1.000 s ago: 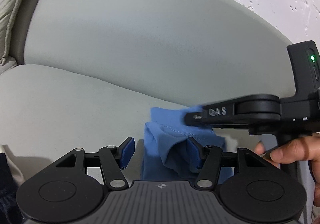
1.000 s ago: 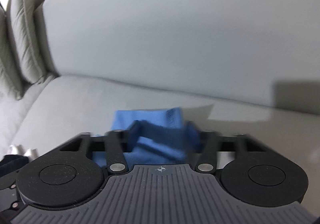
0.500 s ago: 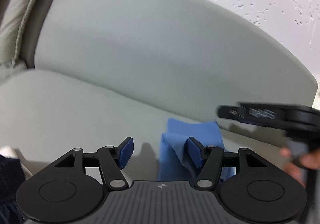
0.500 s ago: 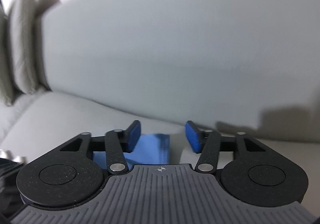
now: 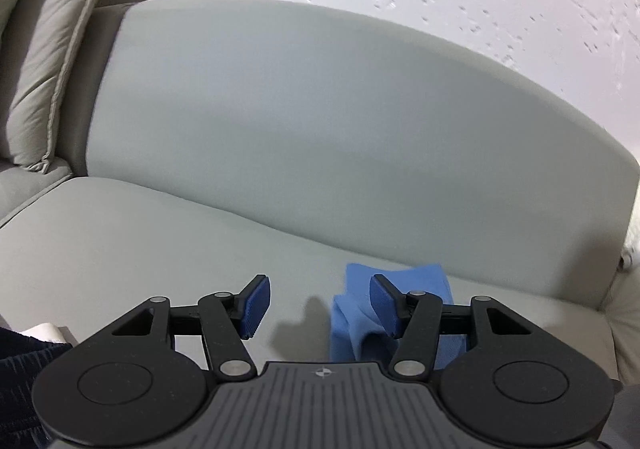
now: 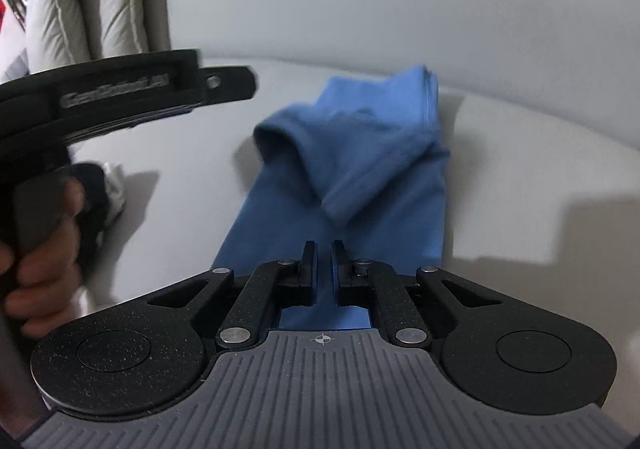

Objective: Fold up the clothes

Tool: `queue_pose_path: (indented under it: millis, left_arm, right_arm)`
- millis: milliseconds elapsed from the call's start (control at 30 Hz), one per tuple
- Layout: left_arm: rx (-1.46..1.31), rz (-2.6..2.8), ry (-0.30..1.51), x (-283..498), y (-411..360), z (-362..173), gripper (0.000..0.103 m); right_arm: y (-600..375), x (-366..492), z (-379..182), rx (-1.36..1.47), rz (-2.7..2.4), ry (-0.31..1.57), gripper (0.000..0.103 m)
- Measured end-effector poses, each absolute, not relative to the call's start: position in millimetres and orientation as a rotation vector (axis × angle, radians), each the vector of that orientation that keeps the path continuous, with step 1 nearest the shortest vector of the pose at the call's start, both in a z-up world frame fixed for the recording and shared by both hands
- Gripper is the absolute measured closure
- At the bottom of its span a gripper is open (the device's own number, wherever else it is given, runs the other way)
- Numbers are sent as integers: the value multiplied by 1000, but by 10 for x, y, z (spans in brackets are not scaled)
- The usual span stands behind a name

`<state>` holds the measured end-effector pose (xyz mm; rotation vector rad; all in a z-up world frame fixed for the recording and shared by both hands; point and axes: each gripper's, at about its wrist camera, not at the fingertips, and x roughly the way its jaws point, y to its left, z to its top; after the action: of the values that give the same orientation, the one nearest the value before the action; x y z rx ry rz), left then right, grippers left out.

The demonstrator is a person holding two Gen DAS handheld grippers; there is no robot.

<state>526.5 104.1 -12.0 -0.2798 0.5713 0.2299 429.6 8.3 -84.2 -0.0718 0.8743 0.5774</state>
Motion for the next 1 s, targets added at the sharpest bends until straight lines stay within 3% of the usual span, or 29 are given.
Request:
queue_pose_path:
  millis: [100, 167, 200, 400, 467, 567, 633, 667, 733, 833, 1000]
  left_arm:
    - [-283, 296, 528, 5286, 1081, -164, 49]
    - [-281, 325, 514, 5246, 1124, -138, 49]
    - [-287, 325, 522, 5259, 1142, -140, 49]
    - [-302, 241, 559, 5290, 1101, -157, 51]
    - [-295, 159, 592, 5318, 1032, -193, 62]
    - [-299, 104, 671, 5391, 956, -373, 65]
    - [-212, 222, 801, 5506, 909, -601, 65]
    - [-206, 232, 807, 5512, 909, -651, 64]
    - [-193, 230, 780, 5483, 899, -644, 64]
    - [-237, 233, 755, 5467, 924, -520, 64]
    - [-234, 187, 707, 5351, 838, -238, 64]
  right_arm:
    - [185, 4462, -735, -100, 554, 779, 94]
    - [180, 4742, -463, -55, 478, 612, 80]
    - [173, 4826, -362, -35, 456, 584, 78]
    - [131, 4803, -210, -63, 435, 650, 77]
    - [103, 4666, -314, -124, 450, 707, 77]
    - [81, 4590, -535, -194, 464, 773, 77]
    - [65, 4571, -692, -268, 463, 796, 84]
    - [56, 4561, -771, -305, 462, 807, 96]
    - [43, 4544, -799, -313, 455, 804, 97]
    - [-84, 4433, -657, -251, 447, 829, 73]
    - [-343, 4102, -364, -182, 453, 886, 71]
